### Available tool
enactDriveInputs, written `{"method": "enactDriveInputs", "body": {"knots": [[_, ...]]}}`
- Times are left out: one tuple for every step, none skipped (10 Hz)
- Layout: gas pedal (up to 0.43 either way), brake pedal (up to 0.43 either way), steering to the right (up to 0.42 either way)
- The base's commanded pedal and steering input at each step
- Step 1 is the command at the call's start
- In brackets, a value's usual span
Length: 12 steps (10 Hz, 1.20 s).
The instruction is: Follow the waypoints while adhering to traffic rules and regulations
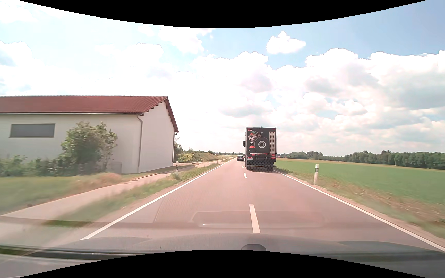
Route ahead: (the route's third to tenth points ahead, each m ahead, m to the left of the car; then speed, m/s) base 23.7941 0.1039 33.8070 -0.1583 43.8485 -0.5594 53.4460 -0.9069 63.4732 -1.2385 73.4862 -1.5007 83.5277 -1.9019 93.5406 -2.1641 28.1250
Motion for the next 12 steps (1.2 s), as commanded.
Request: {"method": "enactDriveInputs", "body": {"knots": [[0.390, 0.000, -0.001], [0.390, 0.000, 0.000], [0.390, 0.000, 0.003], [0.390, 0.000, 0.005], [0.378, 0.000, 0.005], [0.370, 0.000, 0.005], [0.331, 0.000, 0.005], [0.311, 0.000, 0.005], [0.299, 0.000, 0.005], [0.268, 0.000, 0.004], [0.248, 0.000, 0.004], [0.248, 0.000, 0.004]]}}
